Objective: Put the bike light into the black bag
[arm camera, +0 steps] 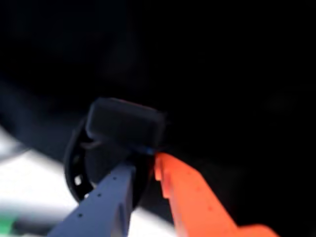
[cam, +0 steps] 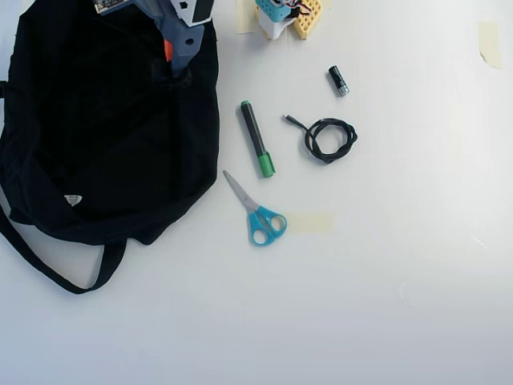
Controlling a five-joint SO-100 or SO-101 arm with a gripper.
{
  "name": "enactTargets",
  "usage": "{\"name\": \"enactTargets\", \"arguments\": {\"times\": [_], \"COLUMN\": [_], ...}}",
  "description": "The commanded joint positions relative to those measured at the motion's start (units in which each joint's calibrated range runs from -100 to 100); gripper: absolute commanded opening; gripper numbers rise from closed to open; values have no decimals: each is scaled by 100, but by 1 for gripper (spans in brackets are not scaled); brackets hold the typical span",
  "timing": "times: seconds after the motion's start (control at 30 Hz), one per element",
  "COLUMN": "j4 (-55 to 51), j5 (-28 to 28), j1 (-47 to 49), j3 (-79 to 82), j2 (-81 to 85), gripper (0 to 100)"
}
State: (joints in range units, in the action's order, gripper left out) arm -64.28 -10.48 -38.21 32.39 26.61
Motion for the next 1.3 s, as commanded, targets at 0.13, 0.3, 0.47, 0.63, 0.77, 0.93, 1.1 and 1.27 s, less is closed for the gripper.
{"name": "enactTargets", "arguments": {"times": [0.13,0.3,0.47,0.63,0.77,0.93,1.1,1.27], "j4": [2319,2250,1372,-558,-764,-1867,-2177,-2143], "j5": [649,843,843,576,539,549,591,1079], "j1": [-1363,-1609,-1273,261,1876,3215,3424,3701], "j3": [-157,-966,-1128,-1801,-1721,-1496,-1253,-427], "j2": [-2072,-2744,-2603,-553,576,758,1231,1862], "gripper": [2,3,28,28,18,2,2,2]}}
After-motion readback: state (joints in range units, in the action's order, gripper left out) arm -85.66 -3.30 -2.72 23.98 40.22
